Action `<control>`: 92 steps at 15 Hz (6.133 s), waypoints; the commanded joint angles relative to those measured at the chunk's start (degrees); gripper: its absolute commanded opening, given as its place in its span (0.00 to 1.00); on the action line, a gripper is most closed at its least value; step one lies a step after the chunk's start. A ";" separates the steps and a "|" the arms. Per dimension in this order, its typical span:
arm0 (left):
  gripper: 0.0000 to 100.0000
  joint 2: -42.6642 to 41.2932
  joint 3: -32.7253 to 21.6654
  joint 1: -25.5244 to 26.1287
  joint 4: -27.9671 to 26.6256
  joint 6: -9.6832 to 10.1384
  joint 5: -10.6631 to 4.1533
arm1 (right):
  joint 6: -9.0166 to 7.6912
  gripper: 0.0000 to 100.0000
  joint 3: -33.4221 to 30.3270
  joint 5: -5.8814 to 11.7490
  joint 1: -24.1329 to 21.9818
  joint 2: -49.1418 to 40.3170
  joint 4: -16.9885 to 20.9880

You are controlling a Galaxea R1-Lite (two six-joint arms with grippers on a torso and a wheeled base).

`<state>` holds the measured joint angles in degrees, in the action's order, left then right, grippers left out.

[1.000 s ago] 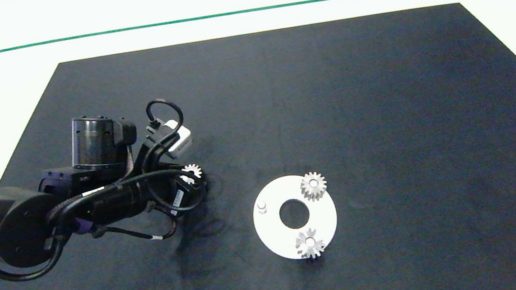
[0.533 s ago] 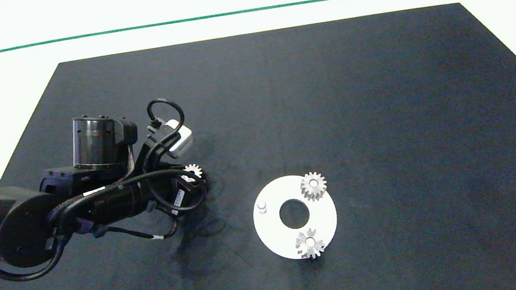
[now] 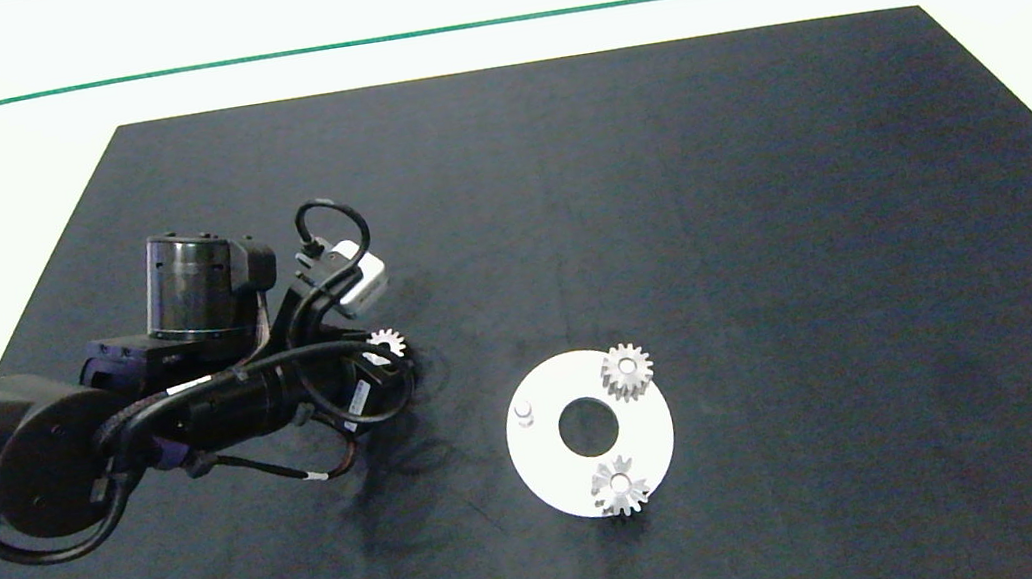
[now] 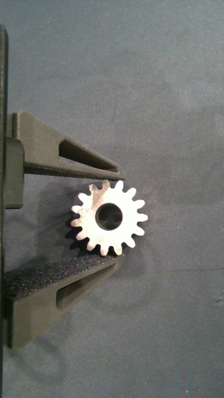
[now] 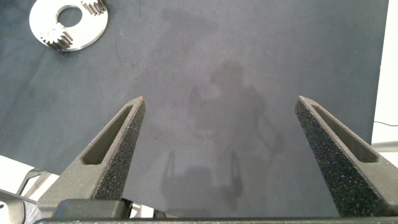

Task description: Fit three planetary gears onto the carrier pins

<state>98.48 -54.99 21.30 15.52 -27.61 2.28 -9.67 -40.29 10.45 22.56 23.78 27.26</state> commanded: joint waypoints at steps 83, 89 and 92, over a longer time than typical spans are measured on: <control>0.19 0.58 3.40 0.50 4.70 0.98 -0.08 | 0.44 1.00 5.84 -1.04 0.20 -1.90 -0.28; 0.07 0.40 3.05 0.41 4.96 0.28 -0.08 | 0.44 1.00 5.57 -1.57 0.11 -1.64 -0.28; 0.01 0.23 3.49 0.50 4.96 0.54 -0.08 | 0.44 1.00 5.40 -1.48 0.11 -1.90 -0.28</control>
<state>98.82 -51.61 21.77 20.47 -27.01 2.17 -9.09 -34.80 8.90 22.67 21.93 26.82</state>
